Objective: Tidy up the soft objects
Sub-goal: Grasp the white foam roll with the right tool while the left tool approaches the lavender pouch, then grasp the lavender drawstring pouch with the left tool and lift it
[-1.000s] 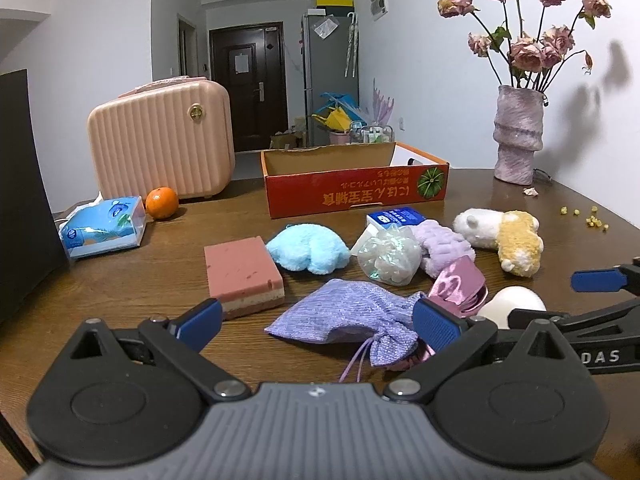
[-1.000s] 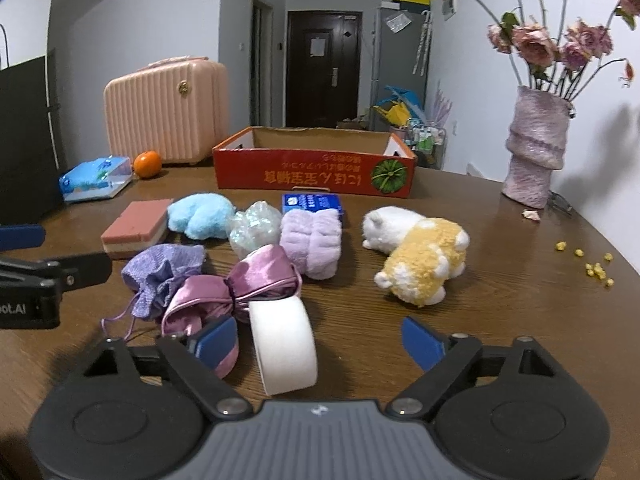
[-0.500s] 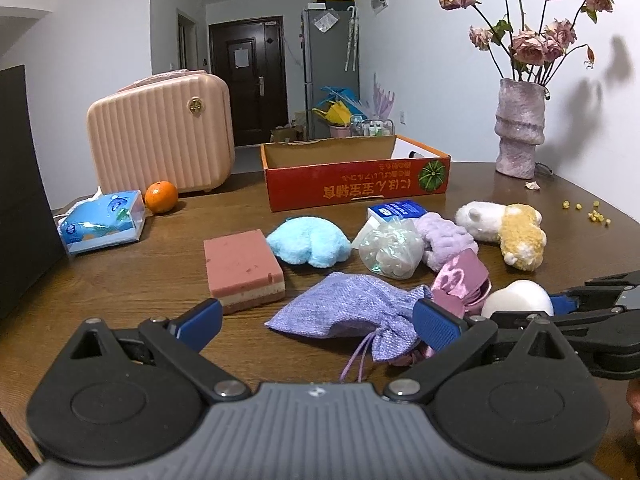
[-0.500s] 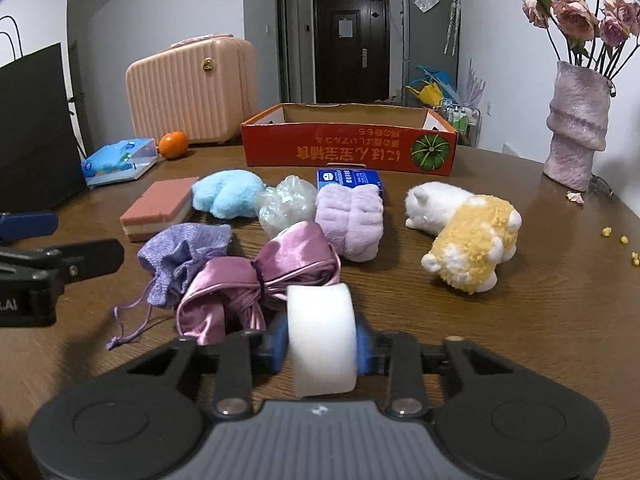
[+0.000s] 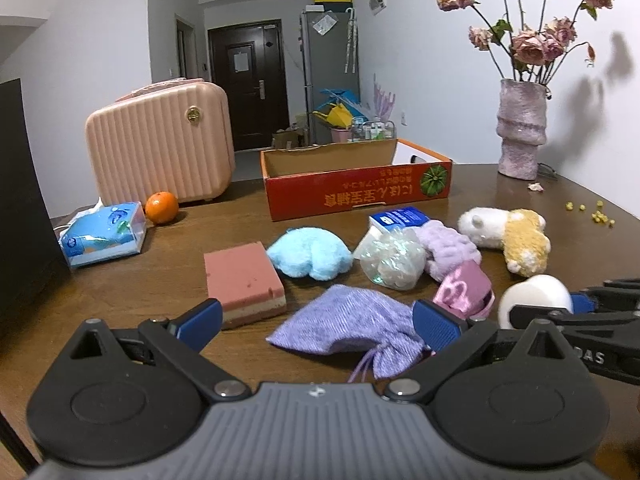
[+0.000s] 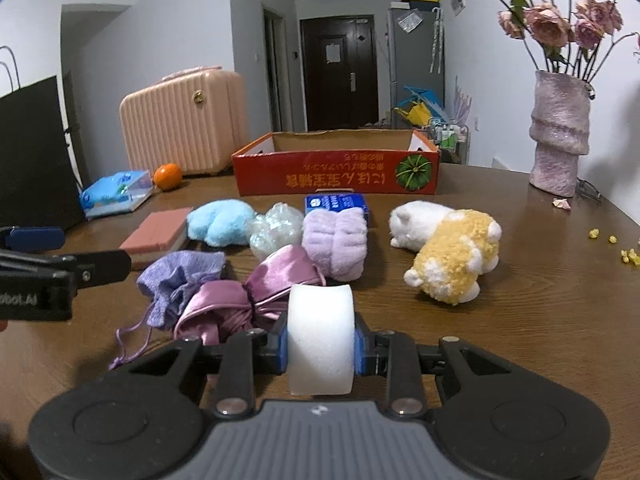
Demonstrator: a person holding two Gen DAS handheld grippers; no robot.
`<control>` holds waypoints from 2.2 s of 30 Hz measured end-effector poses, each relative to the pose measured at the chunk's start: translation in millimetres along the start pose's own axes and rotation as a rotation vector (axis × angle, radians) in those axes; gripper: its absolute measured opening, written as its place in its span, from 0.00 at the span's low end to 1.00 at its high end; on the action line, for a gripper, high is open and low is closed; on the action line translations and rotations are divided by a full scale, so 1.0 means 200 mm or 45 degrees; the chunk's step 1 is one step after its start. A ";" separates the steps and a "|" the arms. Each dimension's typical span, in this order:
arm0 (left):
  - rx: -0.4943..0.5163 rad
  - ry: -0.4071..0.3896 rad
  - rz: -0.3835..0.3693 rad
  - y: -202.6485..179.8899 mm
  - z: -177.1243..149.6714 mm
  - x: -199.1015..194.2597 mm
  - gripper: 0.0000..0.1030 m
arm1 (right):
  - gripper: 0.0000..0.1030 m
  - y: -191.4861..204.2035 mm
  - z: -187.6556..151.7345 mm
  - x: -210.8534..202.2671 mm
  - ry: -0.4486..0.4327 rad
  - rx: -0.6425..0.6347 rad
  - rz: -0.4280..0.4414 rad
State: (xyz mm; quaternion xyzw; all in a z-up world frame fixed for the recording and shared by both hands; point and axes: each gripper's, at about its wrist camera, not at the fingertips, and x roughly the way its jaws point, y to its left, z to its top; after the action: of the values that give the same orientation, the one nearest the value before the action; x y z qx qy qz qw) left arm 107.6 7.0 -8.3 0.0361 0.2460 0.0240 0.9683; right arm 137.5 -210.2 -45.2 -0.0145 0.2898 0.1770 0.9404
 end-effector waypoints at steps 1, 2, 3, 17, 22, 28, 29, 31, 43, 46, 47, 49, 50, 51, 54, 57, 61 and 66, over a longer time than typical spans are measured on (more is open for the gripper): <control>-0.001 0.002 0.007 0.00 0.01 0.01 1.00 | 0.28 -0.01 0.00 0.00 -0.008 0.007 -0.003; -0.002 0.005 0.013 0.00 0.02 0.02 1.00 | 0.28 -0.01 0.00 -0.01 -0.016 0.014 -0.005; -0.004 0.010 0.018 0.00 0.03 0.03 1.00 | 0.28 -0.02 0.00 -0.01 -0.024 0.020 -0.007; -0.033 0.115 0.047 -0.06 0.10 0.27 1.00 | 0.28 -0.10 0.00 -0.02 -0.088 0.113 -0.063; -0.042 0.171 0.054 -0.07 0.09 0.36 1.00 | 0.28 -0.10 0.00 -0.01 -0.078 0.114 -0.071; -0.021 0.224 0.054 -0.06 0.04 0.43 1.00 | 0.28 -0.10 0.00 0.00 -0.065 0.113 -0.077; -0.015 0.226 0.058 -0.05 0.03 0.43 1.00 | 0.28 -0.10 0.00 0.00 -0.062 0.113 -0.077; -0.003 0.244 0.079 -0.04 0.00 0.44 1.00 | 0.28 -0.10 0.00 0.01 -0.058 0.112 -0.076; 0.003 0.300 0.072 0.02 -0.08 0.46 0.97 | 0.28 -0.10 0.00 0.02 -0.049 0.109 -0.079; 0.002 0.291 0.021 0.01 -0.08 0.44 0.80 | 0.28 -0.10 0.00 0.02 -0.050 0.108 -0.080; 0.001 0.288 0.008 0.01 -0.08 0.44 0.70 | 0.28 -0.10 0.00 0.02 -0.050 0.108 -0.080; -0.004 0.279 -0.015 0.01 -0.08 0.43 0.53 | 0.28 -0.10 0.00 0.02 -0.050 0.108 -0.082; -0.006 0.276 -0.026 0.01 -0.08 0.43 0.38 | 0.28 -0.10 0.00 0.02 -0.051 0.108 -0.084; -0.010 0.274 -0.043 0.01 -0.08 0.42 0.35 | 0.28 -0.10 0.00 0.02 -0.052 0.108 -0.085; -0.020 0.250 -0.053 0.02 -0.08 0.39 0.27 | 0.28 -0.10 0.00 0.02 -0.055 0.107 -0.089; -0.029 0.222 -0.061 0.03 -0.07 0.36 0.25 | 0.28 -0.10 0.00 0.02 -0.057 0.107 -0.088; -0.019 0.166 -0.072 0.03 -0.06 0.30 0.22 | 0.28 -0.09 0.00 0.01 -0.066 0.105 -0.090; -0.005 0.103 -0.080 0.03 -0.03 0.23 0.22 | 0.28 -0.09 0.01 0.00 -0.079 0.093 -0.096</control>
State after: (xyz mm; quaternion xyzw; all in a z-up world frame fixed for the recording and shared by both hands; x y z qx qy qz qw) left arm 145.5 15.6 -35.4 0.0254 0.2857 -0.0043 0.9580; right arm 144.0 -226.2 -44.7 0.0143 0.2660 0.1313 0.9549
